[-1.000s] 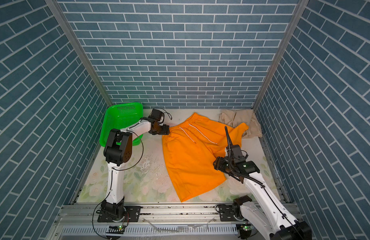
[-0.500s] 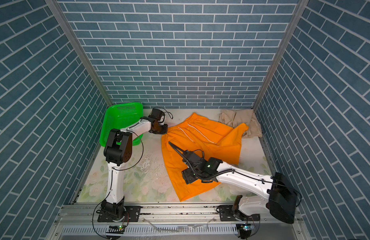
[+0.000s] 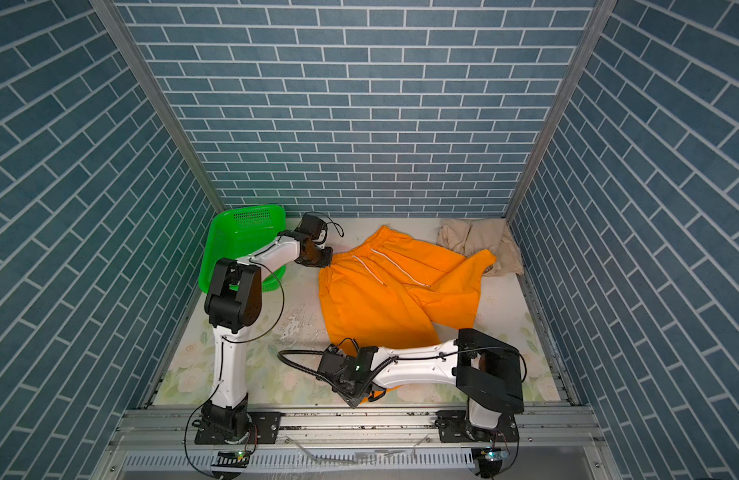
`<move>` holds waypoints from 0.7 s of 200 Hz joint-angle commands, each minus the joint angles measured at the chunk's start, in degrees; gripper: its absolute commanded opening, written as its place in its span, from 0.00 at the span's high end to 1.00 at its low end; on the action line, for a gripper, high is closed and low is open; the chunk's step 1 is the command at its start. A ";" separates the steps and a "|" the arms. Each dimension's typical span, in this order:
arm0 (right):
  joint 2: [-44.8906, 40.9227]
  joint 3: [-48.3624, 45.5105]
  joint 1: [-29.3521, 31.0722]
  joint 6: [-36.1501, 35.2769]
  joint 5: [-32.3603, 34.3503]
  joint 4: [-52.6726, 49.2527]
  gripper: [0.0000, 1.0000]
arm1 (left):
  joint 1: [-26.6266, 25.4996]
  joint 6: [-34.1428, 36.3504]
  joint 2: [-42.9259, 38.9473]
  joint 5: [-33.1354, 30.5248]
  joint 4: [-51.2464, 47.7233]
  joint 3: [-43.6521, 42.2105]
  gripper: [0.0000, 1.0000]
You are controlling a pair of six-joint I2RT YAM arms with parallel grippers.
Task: Fold and stack the shorts
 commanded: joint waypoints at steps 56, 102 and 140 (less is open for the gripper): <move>0.00 1.16 2.12 3.76 2.17 -1.65 1.00 | 0.64 1.77 -2.18 -3.66 -10.50 7.46 1.00; -8.25 5.63 3.93 -3.04 5.01 -10.50 1.00 | 0.73 5.25 -5.18 -13.01 -28.56 18.25 1.00; -13.73 7.72 6.35 -4.85 9.09 -18.93 1.00 | 0.82 6.70 -11.92 -19.43 -38.14 17.75 1.00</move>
